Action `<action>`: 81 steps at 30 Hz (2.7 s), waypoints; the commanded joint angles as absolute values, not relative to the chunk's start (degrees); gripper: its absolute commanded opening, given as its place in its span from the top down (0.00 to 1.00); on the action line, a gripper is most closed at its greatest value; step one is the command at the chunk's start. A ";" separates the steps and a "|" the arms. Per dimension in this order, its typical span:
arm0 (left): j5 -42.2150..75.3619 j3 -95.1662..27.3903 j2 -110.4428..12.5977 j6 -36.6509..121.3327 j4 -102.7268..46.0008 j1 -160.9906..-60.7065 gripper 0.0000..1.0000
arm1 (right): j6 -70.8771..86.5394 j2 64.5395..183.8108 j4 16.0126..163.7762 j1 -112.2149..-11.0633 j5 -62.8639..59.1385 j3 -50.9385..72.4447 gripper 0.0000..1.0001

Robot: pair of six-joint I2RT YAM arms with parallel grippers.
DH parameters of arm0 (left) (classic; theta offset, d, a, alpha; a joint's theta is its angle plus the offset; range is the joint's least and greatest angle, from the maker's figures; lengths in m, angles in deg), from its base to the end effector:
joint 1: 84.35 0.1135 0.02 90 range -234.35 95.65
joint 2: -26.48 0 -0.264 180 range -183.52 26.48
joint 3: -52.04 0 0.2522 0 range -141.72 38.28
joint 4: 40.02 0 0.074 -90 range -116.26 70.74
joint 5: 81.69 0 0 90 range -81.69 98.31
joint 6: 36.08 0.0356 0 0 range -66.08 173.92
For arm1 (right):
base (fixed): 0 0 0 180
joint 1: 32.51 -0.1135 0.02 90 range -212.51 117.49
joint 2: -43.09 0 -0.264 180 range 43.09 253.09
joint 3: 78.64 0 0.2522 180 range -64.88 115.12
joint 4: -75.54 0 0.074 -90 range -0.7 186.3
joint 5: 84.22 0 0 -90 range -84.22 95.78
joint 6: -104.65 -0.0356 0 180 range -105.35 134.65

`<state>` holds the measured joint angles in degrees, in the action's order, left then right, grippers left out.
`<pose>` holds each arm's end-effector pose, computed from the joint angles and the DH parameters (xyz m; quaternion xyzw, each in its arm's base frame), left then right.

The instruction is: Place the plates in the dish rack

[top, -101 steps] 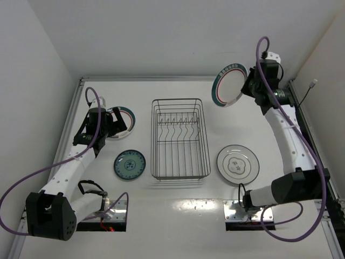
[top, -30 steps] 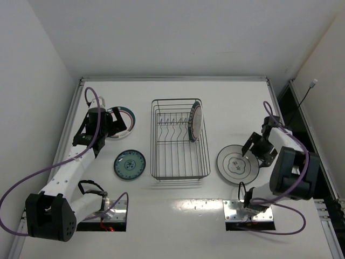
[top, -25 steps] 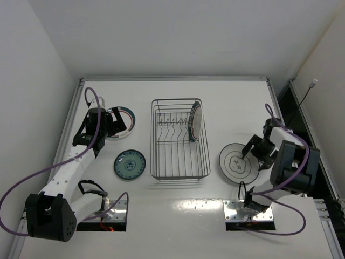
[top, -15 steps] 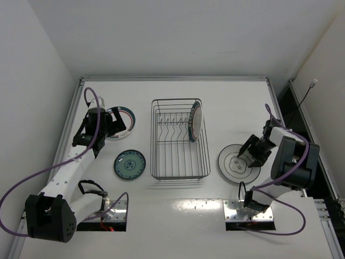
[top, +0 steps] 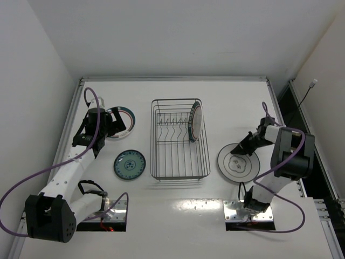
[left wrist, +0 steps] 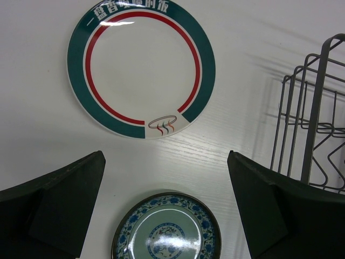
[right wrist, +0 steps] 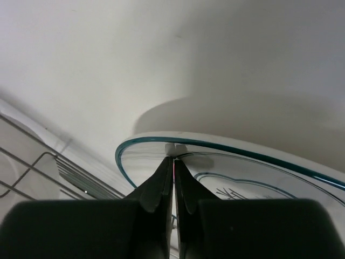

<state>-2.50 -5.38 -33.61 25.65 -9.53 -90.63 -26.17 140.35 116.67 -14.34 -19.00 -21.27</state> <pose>0.2308 -0.0187 0.2710 -0.2110 0.8509 -0.0616 0.4770 0.2550 -0.0680 0.1086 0.4648 0.8558 0.2248 0.0330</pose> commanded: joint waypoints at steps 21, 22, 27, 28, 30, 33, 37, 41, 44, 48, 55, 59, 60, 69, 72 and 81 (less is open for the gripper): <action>-3.29 -7.60 -32.23 26.32 -10.35 -90.94 0.04 | -36.42 154.63 107.14 -26.80 -18.30 1.29 1.00; -3.81 -7.60 -32.23 26.32 -10.35 -90.94 0.04 | -35.64 154.63 108.88 -26.80 -18.30 1.91 1.00; -3.82 -7.60 -32.23 26.32 -10.35 -90.94 0.04 | -28.35 148.58 114.51 -25.23 -16.91 3.76 0.69; -3.82 -7.60 -32.23 26.32 -10.35 -90.94 0.04 | -26.94 145.43 115.83 -25.22 -16.29 3.76 0.67; -3.82 -7.60 -32.23 26.32 -10.35 -90.94 0.04 | -23.42 142.34 120.13 -23.47 -12.96 3.76 0.66; -3.29 -7.60 -32.23 26.32 -10.35 -90.94 0.04 | -23.14 135.31 124.81 -19.61 -7.15 -1.03 0.58; -3.29 -7.60 -32.23 26.32 -10.35 -90.94 0.04 | -23.15 130.12 125.16 -14.15 -6.36 -7.38 0.57; -3.29 -7.60 -32.23 26.32 -10.35 -90.94 0.04 | -23.15 130.11 124.63 -11.07 -5.04 -10.65 0.57; -3.29 -7.60 -31.70 26.32 -10.35 -90.94 0.04 | -22.01 132.39 124.11 -9.32 -5.82 -11.44 0.55; -3.29 -7.60 -31.17 26.32 -10.35 -90.94 0.04 | -20.69 136.16 123.32 -8.26 -10.29 -12.05 0.47; -3.29 -7.60 -31.17 26.32 -10.35 -90.94 0.04 | -18.93 139.94 119.81 -7.11 -16.09 -15.49 0.47; -3.29 -7.60 -31.17 26.32 -10.35 -90.94 0.04 | -18.32 143.01 117.00 -6.58 -20.75 -17.41 0.52; -3.29 -7.60 -31.17 26.32 -10.35 -90.94 0.04 | -18.31 143.03 116.29 -6.58 -22.33 -17.42 0.56; -3.29 -7.60 -31.17 26.32 -10.35 -90.94 0.04 | -18.31 140.84 113.81 -4.21 -23.59 -20.67 1.00; -3.29 -7.60 -31.17 26.32 -10.35 -90.94 0.04 | -19.01 134.78 117.49 -5.34 -18.94 -14.72 1.00; -2.67 -7.60 -31.70 25.80 -10.35 -90.94 0.04 | -25.51 120.98 124.18 -16.84 -0.83 5.84 1.00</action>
<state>-3.06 -5.38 -32.48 25.63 -9.16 -90.63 -22.06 126.29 122.07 -12.17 -8.57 -1.18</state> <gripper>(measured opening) 0.961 0.054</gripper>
